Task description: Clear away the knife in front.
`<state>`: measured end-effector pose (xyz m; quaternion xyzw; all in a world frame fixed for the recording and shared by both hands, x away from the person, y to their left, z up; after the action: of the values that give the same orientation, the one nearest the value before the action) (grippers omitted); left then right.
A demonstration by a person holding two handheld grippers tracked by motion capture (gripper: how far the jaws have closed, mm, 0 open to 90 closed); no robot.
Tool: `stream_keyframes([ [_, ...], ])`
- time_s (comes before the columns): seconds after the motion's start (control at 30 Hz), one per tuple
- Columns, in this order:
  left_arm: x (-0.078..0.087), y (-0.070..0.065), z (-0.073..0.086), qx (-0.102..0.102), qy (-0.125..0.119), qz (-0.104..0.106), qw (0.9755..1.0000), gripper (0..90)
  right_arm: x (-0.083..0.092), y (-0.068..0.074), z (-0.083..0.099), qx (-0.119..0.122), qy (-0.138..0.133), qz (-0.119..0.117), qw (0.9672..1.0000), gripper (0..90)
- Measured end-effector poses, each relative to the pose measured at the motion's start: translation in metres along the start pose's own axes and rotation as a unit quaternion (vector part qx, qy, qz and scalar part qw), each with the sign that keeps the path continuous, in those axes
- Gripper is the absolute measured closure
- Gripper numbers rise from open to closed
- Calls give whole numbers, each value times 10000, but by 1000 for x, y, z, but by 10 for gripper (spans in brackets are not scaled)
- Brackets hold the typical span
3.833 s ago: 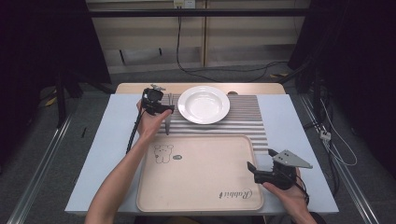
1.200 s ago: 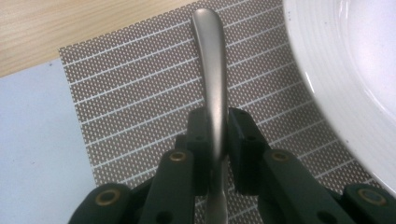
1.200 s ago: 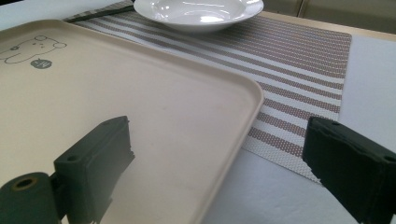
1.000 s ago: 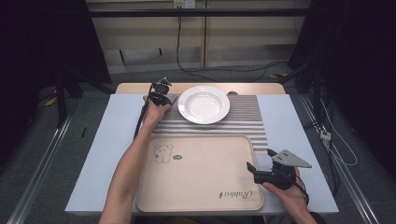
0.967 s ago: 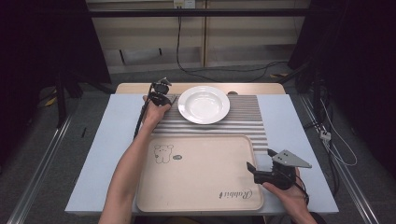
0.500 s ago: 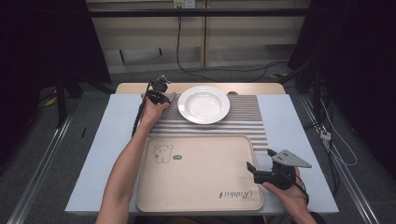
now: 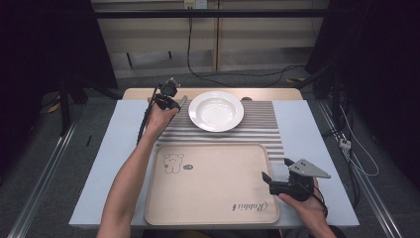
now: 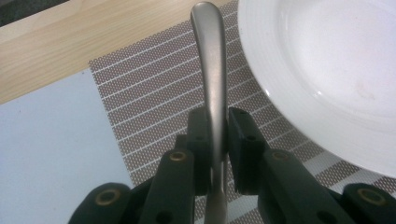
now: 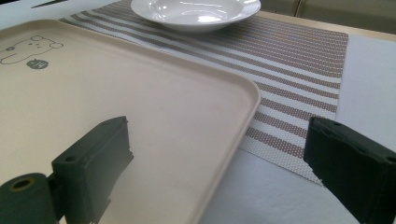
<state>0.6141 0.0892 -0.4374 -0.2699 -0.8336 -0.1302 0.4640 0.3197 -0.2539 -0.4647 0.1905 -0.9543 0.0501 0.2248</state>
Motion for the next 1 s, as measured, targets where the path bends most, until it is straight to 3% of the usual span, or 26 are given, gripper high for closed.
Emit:
stream_keyframes([
  [0.17, 4, -1, 4, -15, -10, 5, 10000, 796, 0, 0, 0, 2, 7, -2, 10000, 77],
  [0.4, 10, -14, 14, -25, -15, 0, 10000, 797, -1, 1, 0, 30, 5, -29, 10000, 77],
  [0.63, 21, -15, 21, -70, -40, -3, 10000, 796, 0, 4, -2, 14, 5, -69, 10000, 73],
  [1.0, 48, -18, 36, -146, -106, 27, 9998, 796, -1, 6, -3, 59, -2, -74, 10000, 72],
])
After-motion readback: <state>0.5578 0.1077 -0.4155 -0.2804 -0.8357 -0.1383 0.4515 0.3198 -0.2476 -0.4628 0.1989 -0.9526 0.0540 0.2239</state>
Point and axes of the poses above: each handheld gripper's, and its own axes: x roughly backward along the jaws, z roughly out of its underside, y roughly to its left, the point moved 5 cm from there along -x, roughly forward along the jaws, and after that the axes turned 2 degrees about z, right-handed, at the moved point
